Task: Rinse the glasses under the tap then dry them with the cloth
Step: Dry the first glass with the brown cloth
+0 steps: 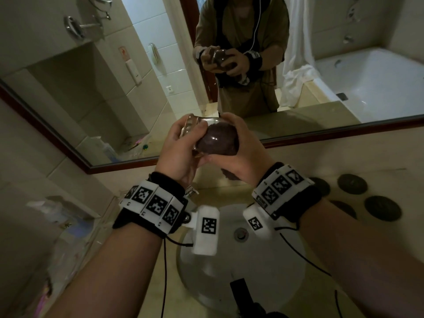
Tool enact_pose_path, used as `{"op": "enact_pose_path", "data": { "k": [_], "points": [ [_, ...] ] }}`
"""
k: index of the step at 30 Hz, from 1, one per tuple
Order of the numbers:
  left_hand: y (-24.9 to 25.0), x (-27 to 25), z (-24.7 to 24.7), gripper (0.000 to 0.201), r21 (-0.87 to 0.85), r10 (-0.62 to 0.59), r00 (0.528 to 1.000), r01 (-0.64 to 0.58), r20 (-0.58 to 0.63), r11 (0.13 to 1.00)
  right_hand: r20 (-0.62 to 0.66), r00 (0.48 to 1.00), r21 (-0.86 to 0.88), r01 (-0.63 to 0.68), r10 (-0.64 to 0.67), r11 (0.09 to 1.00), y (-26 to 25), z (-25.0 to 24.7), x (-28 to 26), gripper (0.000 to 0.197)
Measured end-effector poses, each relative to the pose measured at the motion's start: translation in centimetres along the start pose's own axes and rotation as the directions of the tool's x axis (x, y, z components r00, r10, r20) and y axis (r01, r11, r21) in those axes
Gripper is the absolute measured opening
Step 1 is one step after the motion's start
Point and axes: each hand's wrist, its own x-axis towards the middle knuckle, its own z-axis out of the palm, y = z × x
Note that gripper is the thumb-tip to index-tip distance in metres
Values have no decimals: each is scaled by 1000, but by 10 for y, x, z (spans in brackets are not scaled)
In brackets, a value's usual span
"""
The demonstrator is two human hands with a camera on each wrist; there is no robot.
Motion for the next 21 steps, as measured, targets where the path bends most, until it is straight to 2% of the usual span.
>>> {"op": "enact_pose_path", "data": {
  "k": [2, 5, 9, 13, 15, 17, 21],
  "points": [
    [4, -1, -1, 54, 14, 28, 1000, -28, 4, 1000, -29, 999, -32, 29, -30, 999, -2, 5, -2, 92],
    [10, -2, -6, 49, 29, 31, 999, -31, -10, 999, -89, 994, -54, 54, -59, 997, -7, 14, -3, 91],
    [18, -3, -17, 46, 23, 34, 999, -34, 2, 999, -129, 992, 29, 13, -9, 1000, -14, 30, -1, 84],
    [25, -4, -32, 47, 57, 39, 998, -41, 42, 998, -27, 992, 254, -111, 122, 961, -18, 37, 3, 82],
    [26, -4, -36, 47, 60, 35, 998, -39, 56, 997, -5, 989, 284, -142, 149, 948, -20, 37, 4, 78],
    [26, -4, -38, 44, 20, 14, 998, -15, 53, 1000, -52, 993, 201, -97, 109, 975, -24, 40, 4, 77],
    [23, -5, -31, 52, -7, -41, 998, 42, 51, 999, -156, 988, -66, 11, -21, 998, -25, 46, 2, 86]
  ]
}}
